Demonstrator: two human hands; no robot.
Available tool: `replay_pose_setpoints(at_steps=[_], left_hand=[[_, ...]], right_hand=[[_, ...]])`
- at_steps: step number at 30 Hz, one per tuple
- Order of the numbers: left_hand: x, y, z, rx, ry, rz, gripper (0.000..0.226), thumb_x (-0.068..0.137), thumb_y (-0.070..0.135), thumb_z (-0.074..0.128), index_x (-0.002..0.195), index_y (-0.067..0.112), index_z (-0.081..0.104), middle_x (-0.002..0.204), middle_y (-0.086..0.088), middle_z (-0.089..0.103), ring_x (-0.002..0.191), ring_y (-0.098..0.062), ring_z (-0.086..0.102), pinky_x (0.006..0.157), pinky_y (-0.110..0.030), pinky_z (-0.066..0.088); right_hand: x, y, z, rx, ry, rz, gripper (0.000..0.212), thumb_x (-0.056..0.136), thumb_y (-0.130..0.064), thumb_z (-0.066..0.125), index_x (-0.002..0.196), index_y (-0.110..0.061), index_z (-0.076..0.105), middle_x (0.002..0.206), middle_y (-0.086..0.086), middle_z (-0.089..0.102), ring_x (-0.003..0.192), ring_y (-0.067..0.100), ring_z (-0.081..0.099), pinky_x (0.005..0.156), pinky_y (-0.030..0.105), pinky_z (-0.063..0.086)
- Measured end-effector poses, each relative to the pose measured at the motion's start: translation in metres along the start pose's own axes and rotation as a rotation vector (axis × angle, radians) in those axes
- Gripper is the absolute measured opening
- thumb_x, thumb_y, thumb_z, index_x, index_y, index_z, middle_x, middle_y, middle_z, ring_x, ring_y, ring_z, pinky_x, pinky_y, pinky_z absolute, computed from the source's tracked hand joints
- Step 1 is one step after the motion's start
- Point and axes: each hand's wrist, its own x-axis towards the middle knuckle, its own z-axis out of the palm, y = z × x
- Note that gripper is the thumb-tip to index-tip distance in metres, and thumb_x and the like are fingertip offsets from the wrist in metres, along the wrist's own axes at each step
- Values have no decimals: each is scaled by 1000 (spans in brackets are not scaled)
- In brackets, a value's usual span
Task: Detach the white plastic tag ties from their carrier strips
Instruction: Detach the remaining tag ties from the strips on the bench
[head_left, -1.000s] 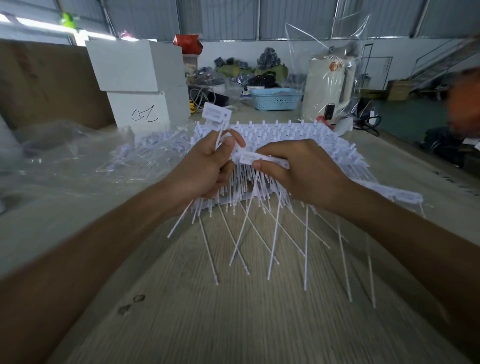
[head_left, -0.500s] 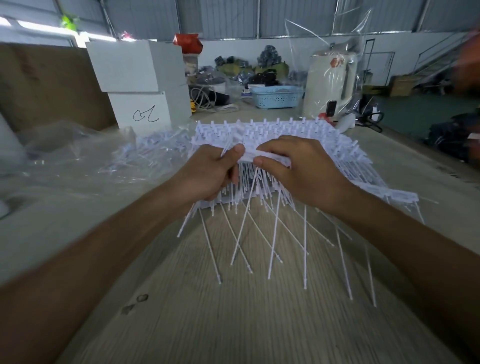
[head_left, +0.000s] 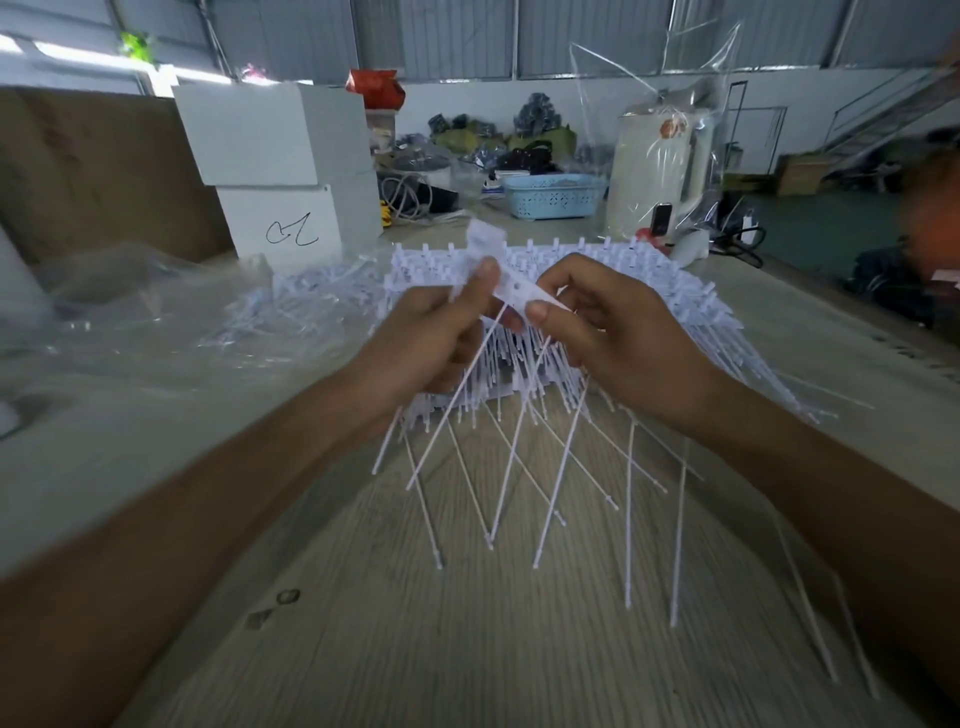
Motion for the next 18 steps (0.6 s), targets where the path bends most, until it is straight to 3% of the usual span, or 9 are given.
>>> replay_pose_setpoints(at_steps=[3, 6, 8, 10, 12, 15, 18], left_hand=[[-6, 4, 14, -38, -8, 57, 49, 99, 53, 49, 70, 19, 70, 50, 3, 37, 39, -9, 28, 41, -17, 25], [-8, 6, 17, -32, 36, 66, 52, 104, 45, 45, 59, 22, 57, 46, 8, 38, 38, -8, 29, 41, -17, 24], [-9, 7, 19, 22, 66, 75, 50, 105, 43, 45, 59, 22, 53, 47, 7, 39, 39, -10, 30, 42, -19, 24], [-11, 8, 21, 24, 87, 62, 50, 105, 41, 47, 59, 22, 50, 48, 3, 37, 40, -12, 29, 42, -20, 23], [-12, 10, 23, -29, 97, 34, 50, 105, 39, 47, 58, 21, 43, 48, 3, 31, 40, -12, 25, 41, -20, 22], [-13, 14, 26, -115, 120, -32, 51, 105, 36, 49, 56, 23, 37, 48, 5, 27, 39, -12, 21, 39, -18, 22], [-13, 16, 27, -158, 123, -87, 54, 103, 34, 52, 52, 26, 35, 48, 4, 28, 38, -12, 20, 37, -18, 22]], right_hand=[[1, -4, 3, 27, 29, 26, 15, 98, -24, 63, 92, -11, 61, 76, 2, 66, 73, 25, 62, 74, 51, 52], [2, -2, 2, 68, 12, 53, 16, 98, -21, 63, 93, -6, 65, 80, 8, 66, 78, 29, 63, 77, 49, 52], [0, -1, 2, 42, 23, 30, 14, 98, -20, 64, 92, -8, 65, 80, 6, 65, 76, 23, 61, 73, 41, 49], [-2, -1, 4, -34, 64, -10, 12, 97, -22, 65, 90, -12, 64, 75, -4, 61, 69, 6, 54, 67, 25, 43], [-4, -3, 6, -124, 124, -58, 14, 96, -23, 66, 88, -13, 63, 72, -9, 56, 66, 5, 50, 62, 18, 38], [-4, -5, 6, -314, 172, -151, 17, 97, -25, 63, 91, -9, 62, 80, 1, 58, 71, 15, 51, 67, 36, 45], [-5, -5, 6, -524, 149, -217, 17, 100, -25, 58, 98, -10, 64, 92, 5, 59, 80, 26, 56, 64, 44, 50]])
